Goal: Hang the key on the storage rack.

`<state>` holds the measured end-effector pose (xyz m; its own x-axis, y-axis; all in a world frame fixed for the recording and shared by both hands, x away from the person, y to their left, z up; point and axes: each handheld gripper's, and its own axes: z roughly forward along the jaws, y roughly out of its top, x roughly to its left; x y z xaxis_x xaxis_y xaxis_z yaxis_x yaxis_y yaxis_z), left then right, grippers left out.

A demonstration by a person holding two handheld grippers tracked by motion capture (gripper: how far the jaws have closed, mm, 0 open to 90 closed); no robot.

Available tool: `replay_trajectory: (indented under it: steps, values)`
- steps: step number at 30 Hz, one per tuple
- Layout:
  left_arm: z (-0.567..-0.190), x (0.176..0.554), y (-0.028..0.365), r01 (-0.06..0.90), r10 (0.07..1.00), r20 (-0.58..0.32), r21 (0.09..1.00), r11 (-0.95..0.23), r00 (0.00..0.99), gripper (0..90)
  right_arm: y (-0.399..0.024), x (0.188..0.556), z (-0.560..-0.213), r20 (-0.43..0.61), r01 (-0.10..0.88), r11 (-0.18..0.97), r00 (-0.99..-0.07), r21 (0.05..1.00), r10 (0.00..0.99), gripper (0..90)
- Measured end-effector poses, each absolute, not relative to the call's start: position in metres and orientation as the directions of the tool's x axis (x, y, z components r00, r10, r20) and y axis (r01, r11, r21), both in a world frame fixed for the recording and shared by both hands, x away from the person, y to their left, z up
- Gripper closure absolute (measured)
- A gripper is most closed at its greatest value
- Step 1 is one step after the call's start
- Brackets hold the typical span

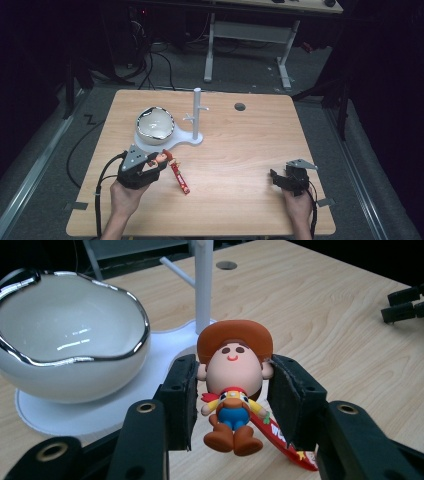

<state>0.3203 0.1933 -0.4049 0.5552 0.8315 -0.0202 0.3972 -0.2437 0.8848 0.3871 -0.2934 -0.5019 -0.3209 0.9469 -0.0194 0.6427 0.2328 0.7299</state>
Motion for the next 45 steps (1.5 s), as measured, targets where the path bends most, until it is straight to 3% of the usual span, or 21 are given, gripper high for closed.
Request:
replay_trajectory:
  steps: [28,45]
  values:
    - [-0.349,0.357,0.194,0.338,0.826,-0.056,0.926,-0.167,0.561,55.5,-0.293,0.387,-0.502,-0.014,0.644,0.229,-0.320,0.730,0.947,32.0]
    - [-0.340,0.383,0.187,0.344,0.833,-0.057,0.925,-0.164,0.550,55.5,-0.294,0.387,-0.502,-0.017,0.642,0.233,-0.324,0.731,0.946,31.9]
